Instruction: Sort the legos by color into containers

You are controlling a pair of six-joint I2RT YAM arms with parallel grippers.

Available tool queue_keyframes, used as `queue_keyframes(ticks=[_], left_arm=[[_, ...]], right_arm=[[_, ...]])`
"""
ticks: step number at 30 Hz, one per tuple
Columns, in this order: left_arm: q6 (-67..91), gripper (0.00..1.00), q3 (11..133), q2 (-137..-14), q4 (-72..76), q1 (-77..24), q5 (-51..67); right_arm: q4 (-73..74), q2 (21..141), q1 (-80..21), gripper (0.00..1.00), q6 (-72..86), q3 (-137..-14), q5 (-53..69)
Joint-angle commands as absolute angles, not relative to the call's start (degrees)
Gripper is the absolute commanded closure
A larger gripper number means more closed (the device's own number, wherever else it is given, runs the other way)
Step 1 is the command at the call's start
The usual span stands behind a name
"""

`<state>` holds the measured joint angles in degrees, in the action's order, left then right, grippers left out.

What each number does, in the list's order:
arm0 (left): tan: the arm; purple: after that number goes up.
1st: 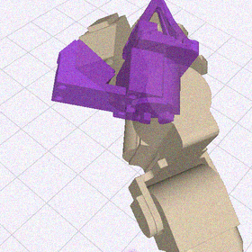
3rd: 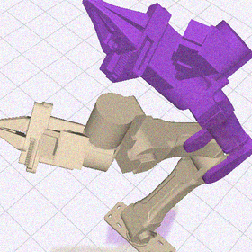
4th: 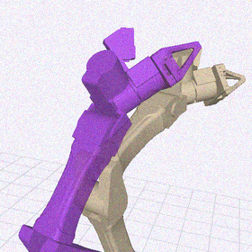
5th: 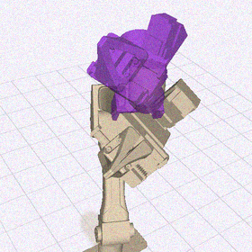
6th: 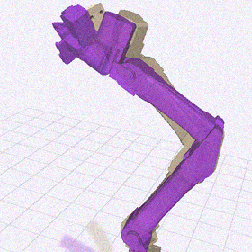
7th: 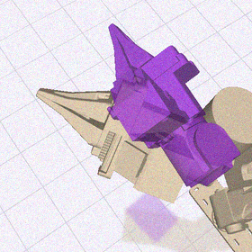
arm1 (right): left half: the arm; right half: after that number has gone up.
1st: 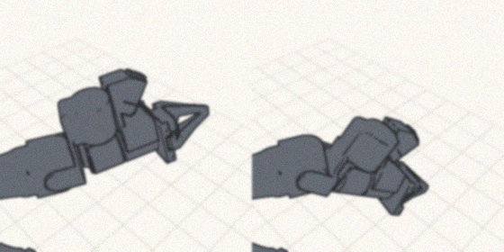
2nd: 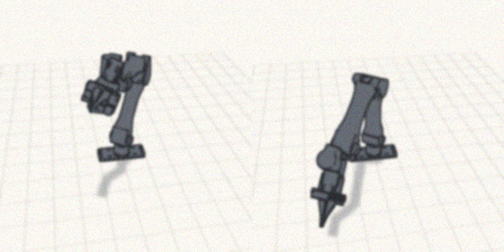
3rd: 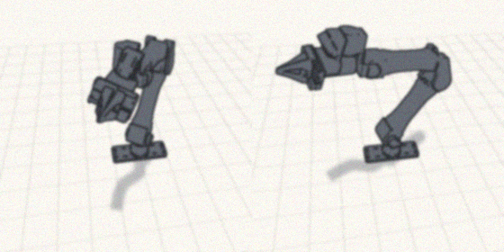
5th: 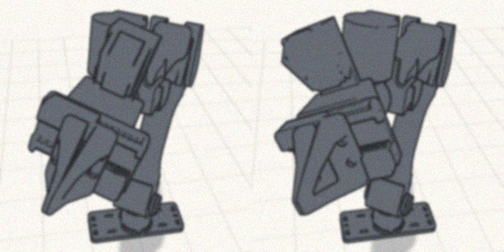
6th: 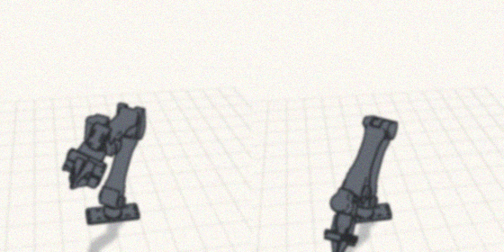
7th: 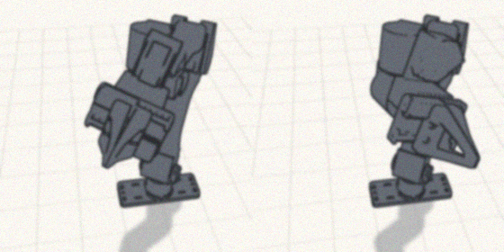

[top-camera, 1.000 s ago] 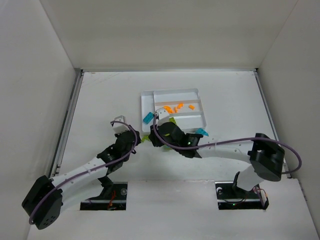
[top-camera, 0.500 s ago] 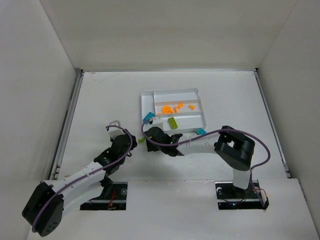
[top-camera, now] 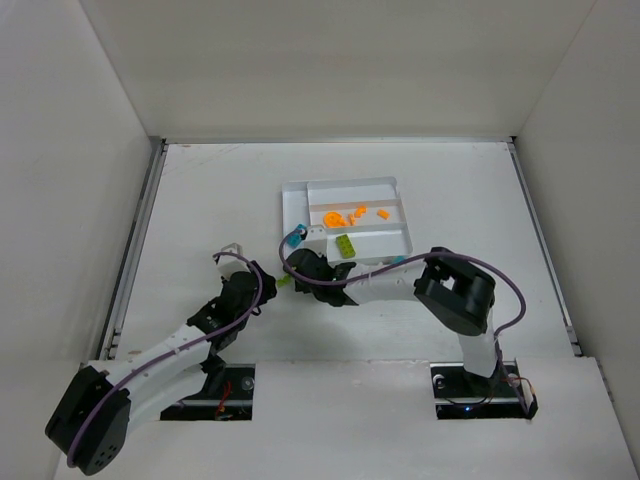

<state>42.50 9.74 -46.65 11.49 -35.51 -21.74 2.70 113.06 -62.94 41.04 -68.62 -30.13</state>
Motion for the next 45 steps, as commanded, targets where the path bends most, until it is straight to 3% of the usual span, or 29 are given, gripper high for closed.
queue_keyframes(ticks=[1, 6, 16, 28, 33, 45], left_arm=[[43.2, 0.59, 9.3, -46.9, 13.3, -35.5, -21.0], [42.8, 0.61, 9.8, -47.8, 14.9, -36.3, -20.5], [39.8, 0.64, 12.3, -53.5, 17.0, -39.4, -19.2], [37.3, 0.68, 17.8, -65.1, 16.6, -40.3, -22.8], [35.9, 0.68, 19.8, -68.6, 16.5, -40.6, -23.8], [35.6, 0.86, 22.6, -69.9, 10.4, -41.5, -26.0]], right_arm=[[4.0, 114.3, -63.0, 0.64, 41.9, -70.7, -33.4], [3.4, 111.7, -63.7, 0.76, 41.8, -68.9, -33.5], [2.4, 95.0, -64.5, 0.75, 39.9, -61.2, -32.6], [-2.0, 90.7, -63.4, 0.75, 36.7, -60.6, -28.1], [-4.3, 90.6, -58.9, 0.75, 34.4, -61.8, -26.1], [-8.5, 96.9, -42.9, 0.73, 27.7, -69.6, -18.1]])
